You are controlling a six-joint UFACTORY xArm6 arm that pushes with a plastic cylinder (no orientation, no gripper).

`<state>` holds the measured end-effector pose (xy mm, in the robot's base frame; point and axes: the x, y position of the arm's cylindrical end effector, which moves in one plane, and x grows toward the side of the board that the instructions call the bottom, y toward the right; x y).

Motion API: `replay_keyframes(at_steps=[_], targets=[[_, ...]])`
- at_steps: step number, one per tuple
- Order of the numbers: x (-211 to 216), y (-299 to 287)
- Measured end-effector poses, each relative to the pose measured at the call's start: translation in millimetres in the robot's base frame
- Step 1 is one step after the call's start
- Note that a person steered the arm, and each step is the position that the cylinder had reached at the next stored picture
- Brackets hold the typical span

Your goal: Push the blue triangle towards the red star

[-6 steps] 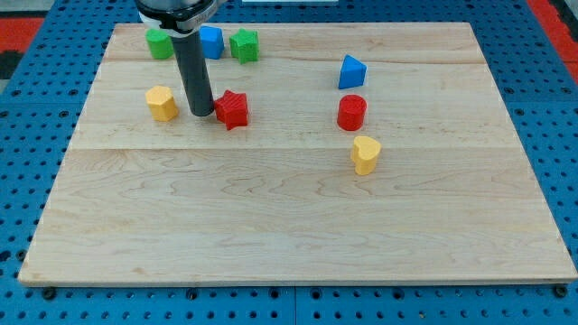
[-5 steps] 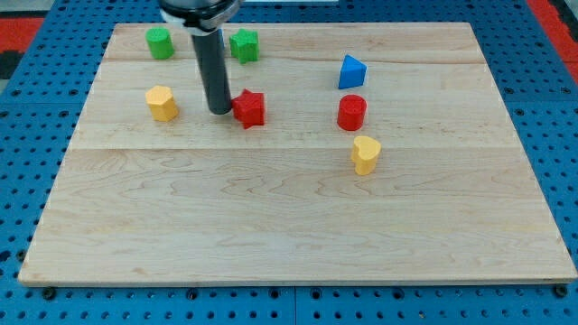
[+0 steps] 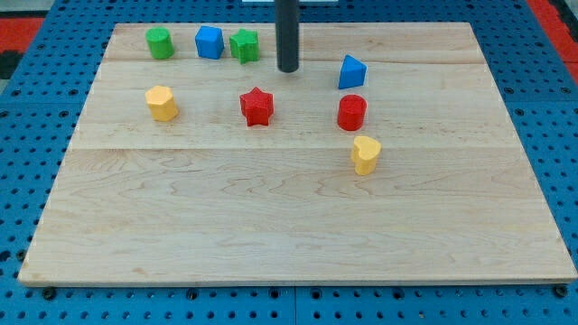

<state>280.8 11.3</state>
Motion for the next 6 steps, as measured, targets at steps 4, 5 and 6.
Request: replay_keyframes(at_steps=[4, 5, 6], targets=[[-2.2, 65.3], [10.4, 66.4], [10.6, 25.3]])
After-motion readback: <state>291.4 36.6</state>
